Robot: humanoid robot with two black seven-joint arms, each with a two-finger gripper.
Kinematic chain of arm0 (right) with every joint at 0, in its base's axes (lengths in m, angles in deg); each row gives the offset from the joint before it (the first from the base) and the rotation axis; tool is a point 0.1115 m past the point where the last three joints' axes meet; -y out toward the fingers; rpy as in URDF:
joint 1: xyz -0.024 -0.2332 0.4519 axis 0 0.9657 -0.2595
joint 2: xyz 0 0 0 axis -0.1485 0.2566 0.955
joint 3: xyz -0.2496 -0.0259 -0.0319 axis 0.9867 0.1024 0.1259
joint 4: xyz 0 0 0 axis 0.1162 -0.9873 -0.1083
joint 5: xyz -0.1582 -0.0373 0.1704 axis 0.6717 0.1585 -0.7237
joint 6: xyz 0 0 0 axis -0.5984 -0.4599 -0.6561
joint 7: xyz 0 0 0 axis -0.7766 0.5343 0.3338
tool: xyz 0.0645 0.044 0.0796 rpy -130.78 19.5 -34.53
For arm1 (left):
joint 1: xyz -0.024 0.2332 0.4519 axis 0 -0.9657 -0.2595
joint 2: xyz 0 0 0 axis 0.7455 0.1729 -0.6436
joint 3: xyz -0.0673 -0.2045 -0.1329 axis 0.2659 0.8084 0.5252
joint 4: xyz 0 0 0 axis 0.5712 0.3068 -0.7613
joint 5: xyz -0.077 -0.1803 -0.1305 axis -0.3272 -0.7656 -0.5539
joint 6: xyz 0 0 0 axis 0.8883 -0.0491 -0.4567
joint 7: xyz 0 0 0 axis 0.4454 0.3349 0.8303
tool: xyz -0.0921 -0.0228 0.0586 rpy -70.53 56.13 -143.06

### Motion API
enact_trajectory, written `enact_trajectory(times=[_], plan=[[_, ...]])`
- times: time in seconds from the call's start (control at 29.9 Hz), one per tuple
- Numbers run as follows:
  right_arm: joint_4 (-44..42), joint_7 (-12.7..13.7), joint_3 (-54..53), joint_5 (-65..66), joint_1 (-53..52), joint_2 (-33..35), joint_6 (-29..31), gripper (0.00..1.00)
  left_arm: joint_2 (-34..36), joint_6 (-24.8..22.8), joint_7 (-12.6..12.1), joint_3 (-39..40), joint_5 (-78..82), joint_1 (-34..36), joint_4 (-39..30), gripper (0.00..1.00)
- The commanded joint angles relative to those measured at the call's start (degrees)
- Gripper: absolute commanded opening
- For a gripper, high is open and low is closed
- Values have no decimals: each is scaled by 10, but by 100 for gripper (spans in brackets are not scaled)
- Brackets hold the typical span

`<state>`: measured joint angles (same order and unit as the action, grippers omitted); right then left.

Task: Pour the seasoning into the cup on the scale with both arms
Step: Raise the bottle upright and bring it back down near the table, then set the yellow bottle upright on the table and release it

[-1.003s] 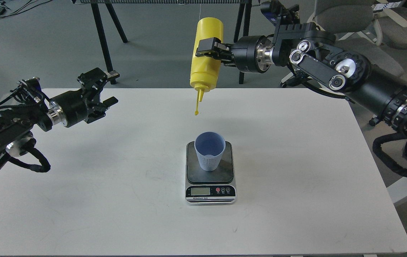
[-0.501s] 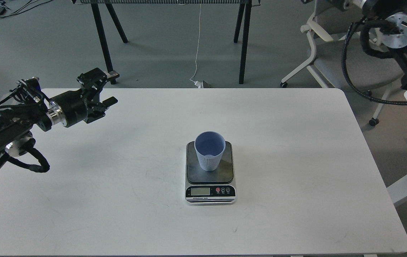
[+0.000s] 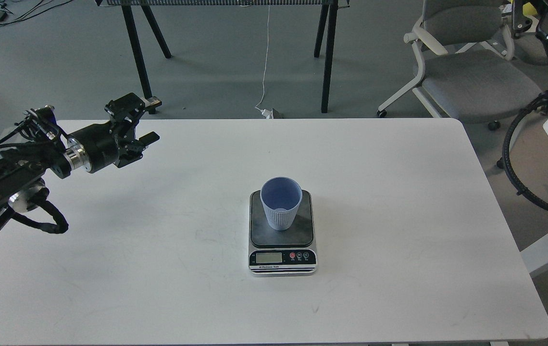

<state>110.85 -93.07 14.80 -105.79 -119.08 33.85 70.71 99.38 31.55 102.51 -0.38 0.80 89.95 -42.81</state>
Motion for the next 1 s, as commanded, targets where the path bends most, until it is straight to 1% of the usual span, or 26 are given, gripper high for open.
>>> enact_trajectory(times=[0.0,0.1,0.23,0.3,0.4,0.5,0.6,0.77,0.97], plan=[[59,0,-34,-60,95,-15,0,8,0,0,0,-2,3,-3,0,100],[86,1,-60,-72,156,-56,0,8,-1,0,0,-4,3,-3,0,100],[96,1,-84,-84,216,-110,0,8,-2,0,0,-5,3,-3,0,100],[92,1,-84,-83,237,-127,0,8,-2,0,0,-5,3,-3,0,100],[78,5,-84,-76,262,-133,0,8,-2,0,0,-5,3,-3,0,100],[51,18,-78,-76,268,-141,0,8,-2,0,0,-6,4,-4,0,100],[21,20,-72,-74,268,-156,0,8,-3,0,0,-6,4,-8,0,100],[-26,36,-69,-69,264,-189,0,8,-5,0,0,-5,4,-10,0,100],[-38,37,-61,-55,263,-232,0,8,-8,0,0,-6,4,-10,0,100]])
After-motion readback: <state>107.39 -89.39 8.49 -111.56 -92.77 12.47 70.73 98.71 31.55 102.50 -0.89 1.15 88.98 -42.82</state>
